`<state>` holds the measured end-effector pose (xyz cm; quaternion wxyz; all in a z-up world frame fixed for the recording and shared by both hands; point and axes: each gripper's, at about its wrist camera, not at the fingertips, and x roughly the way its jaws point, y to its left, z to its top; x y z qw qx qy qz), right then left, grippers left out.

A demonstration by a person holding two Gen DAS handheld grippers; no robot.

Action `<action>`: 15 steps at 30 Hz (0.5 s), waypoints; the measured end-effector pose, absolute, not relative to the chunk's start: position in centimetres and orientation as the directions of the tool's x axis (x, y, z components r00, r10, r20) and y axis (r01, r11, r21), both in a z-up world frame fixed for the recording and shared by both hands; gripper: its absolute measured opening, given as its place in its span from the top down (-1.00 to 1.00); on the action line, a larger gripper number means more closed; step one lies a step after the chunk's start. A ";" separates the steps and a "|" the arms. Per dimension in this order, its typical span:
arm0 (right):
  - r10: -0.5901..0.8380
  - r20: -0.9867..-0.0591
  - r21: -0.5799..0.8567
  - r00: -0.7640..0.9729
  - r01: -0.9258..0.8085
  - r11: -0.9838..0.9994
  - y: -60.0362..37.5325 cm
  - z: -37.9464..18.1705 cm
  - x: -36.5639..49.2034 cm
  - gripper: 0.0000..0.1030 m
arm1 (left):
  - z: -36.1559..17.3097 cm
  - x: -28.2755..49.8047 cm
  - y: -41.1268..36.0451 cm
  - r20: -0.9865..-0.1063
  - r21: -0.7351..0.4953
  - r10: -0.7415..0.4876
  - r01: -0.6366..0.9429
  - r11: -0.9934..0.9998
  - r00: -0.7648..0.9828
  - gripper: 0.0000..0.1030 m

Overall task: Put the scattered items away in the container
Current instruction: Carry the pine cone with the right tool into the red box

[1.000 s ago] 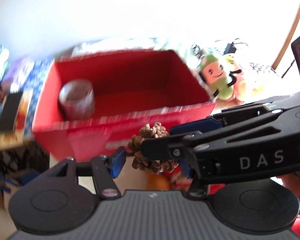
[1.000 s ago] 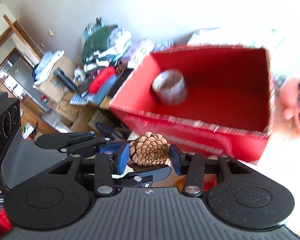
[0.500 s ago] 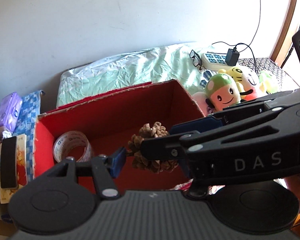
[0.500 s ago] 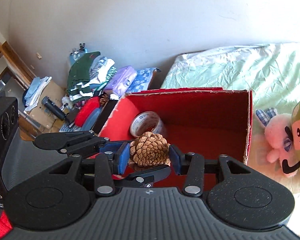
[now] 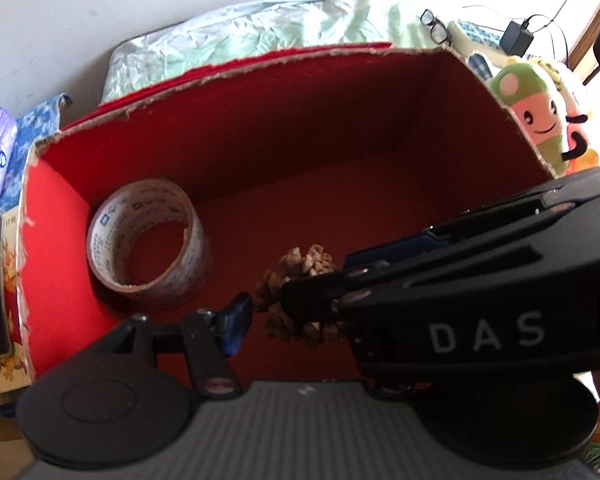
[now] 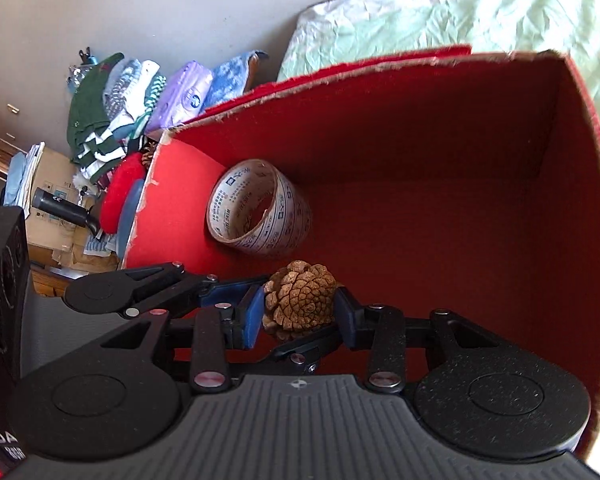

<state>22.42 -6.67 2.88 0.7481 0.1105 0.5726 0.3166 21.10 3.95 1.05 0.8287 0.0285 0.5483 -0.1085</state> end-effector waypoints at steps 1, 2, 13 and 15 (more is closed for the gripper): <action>0.593 -0.794 0.527 0.131 -0.337 0.780 -6.4 2.8 22.6 0.20 | 0.8 21.3 4.1 -0.921 -0.071 -0.145 0.211 0.975 0.360 -0.09; 0.585 -0.803 0.526 0.112 -0.328 0.785 -6.0 2.7 22.8 0.24 | 0.6 21.5 4.3 -0.930 -0.074 -0.144 0.211 0.975 0.339 -0.09; 0.592 -0.805 0.580 -0.038 -0.263 0.771 -3.3 0.6 24.9 0.25 | -0.3 22.0 7.3 -0.963 -0.051 -0.089 0.154 0.987 0.254 -0.10; 0.587 -0.807 0.584 -0.064 -0.238 0.776 -3.2 0.0 25.3 0.25 | 0.0 21.6 7.4 -0.959 -0.030 -0.078 0.175 0.984 0.273 -0.32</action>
